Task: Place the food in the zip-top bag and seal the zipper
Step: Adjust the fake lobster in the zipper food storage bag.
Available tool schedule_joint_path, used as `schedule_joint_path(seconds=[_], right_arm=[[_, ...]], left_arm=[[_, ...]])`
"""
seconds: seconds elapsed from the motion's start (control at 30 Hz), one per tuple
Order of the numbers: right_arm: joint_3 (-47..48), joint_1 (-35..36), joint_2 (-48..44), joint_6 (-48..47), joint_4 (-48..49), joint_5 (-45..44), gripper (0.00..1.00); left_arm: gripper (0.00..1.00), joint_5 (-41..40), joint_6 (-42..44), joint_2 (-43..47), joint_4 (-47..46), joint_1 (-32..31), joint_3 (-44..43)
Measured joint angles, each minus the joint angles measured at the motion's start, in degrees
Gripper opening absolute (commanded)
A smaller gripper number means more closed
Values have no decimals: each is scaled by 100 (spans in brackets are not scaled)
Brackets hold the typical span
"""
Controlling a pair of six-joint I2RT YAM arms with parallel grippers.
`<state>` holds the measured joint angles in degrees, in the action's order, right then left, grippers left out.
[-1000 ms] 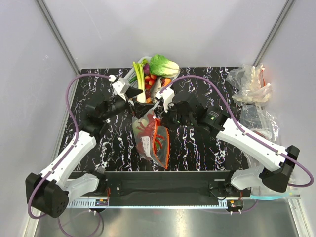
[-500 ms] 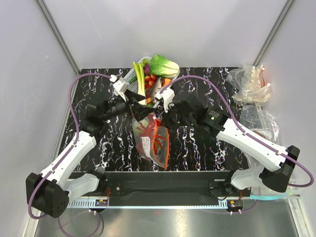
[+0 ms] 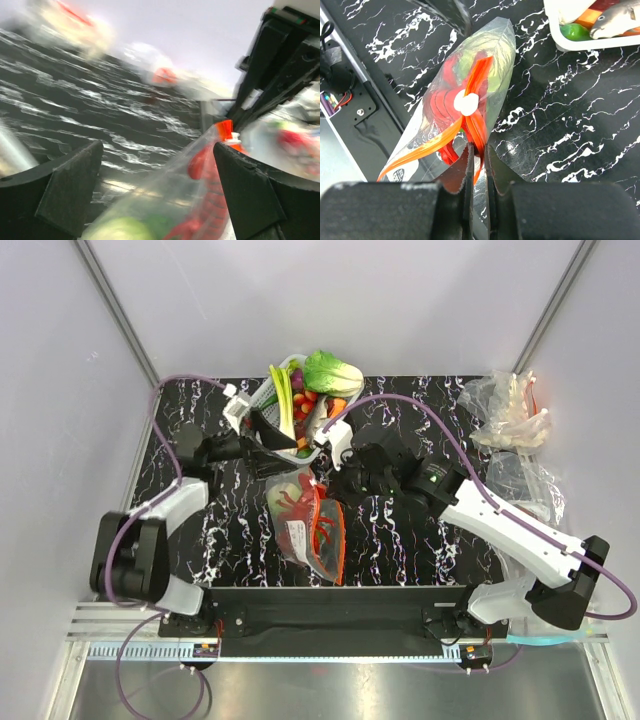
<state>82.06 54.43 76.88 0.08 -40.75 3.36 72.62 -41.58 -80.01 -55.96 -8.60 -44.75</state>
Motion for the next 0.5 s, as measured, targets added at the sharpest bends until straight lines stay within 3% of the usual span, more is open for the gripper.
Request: schedule_joint_path(seconds=[0.17,0.5], right_arm=[[33,0,0,-98,-85,79,0],[87,0,0,-184,-216,79,0]], left_arm=[[96,671,-1755,-1069,-1086,-177,-278],[82,1110,-2404,-1180,-1591,-748,-439]])
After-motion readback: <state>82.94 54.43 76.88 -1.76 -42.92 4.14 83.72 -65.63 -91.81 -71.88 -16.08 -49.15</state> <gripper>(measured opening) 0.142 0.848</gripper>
